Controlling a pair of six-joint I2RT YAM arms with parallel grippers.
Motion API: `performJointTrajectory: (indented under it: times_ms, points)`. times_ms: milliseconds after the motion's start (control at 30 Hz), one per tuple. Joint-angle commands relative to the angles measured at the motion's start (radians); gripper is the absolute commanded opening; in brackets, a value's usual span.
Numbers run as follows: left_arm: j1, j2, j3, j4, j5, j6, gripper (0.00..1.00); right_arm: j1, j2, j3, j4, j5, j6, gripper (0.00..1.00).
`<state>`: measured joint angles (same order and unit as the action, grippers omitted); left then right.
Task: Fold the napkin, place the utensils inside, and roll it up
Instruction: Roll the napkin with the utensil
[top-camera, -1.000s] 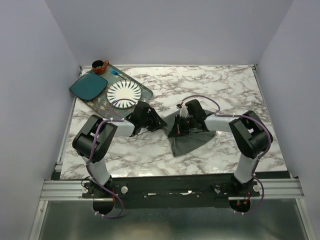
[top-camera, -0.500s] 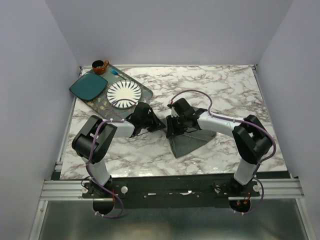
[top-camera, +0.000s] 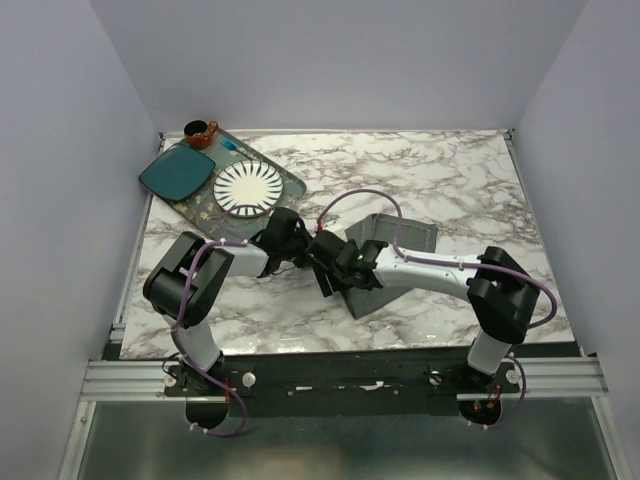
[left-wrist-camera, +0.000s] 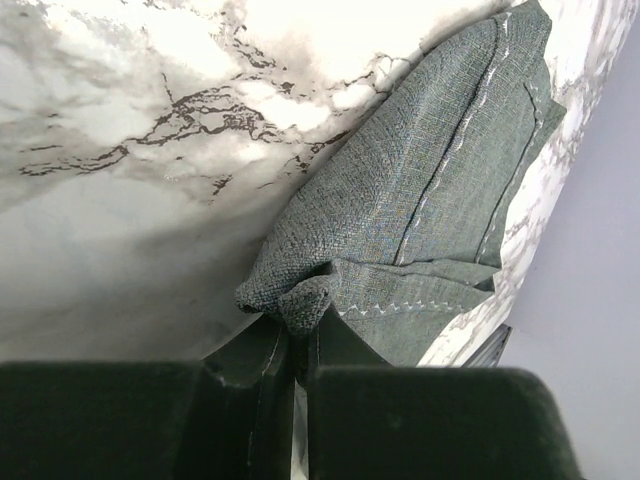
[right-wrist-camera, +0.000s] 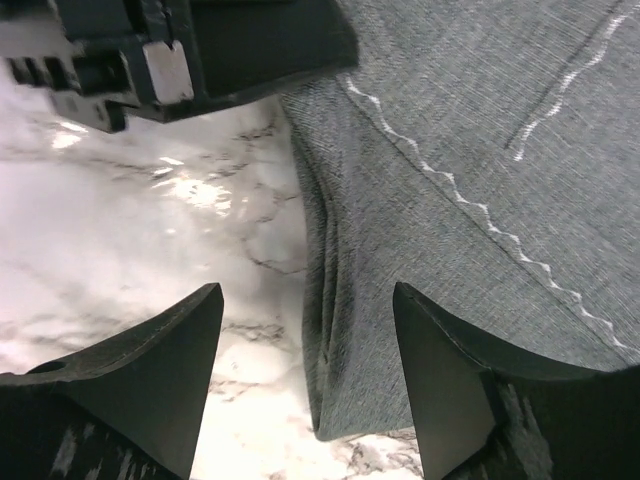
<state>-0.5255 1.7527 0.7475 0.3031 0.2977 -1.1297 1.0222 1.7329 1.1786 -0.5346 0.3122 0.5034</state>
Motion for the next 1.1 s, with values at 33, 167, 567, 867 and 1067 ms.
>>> performJointTrajectory:
  times_ms: [33, 167, 567, 867, 1067]
  points:
    - [0.013, -0.033, -0.013, -0.03, 0.034, -0.018, 0.0, 0.085, 0.082, 0.013, -0.039, 0.264, 0.058, 0.77]
    - [0.028, -0.036, -0.014, -0.03, 0.041, -0.016, 0.0, 0.105, 0.111, -0.007, -0.036, 0.332, 0.078, 0.74]
    - [0.038, -0.048, -0.005, -0.056, 0.049, -0.008, 0.0, 0.11, 0.2, -0.016, -0.027, 0.403, 0.086, 0.44]
    - [0.045, -0.097, 0.045, -0.191, -0.041, 0.126, 0.0, 0.076, 0.093, -0.065, 0.088, 0.048, -0.005, 0.12]
    - [0.042, -0.084, 0.128, -0.283, -0.097, 0.209, 0.0, -0.079, -0.013, -0.197, 0.293, -0.457, -0.057, 0.01]
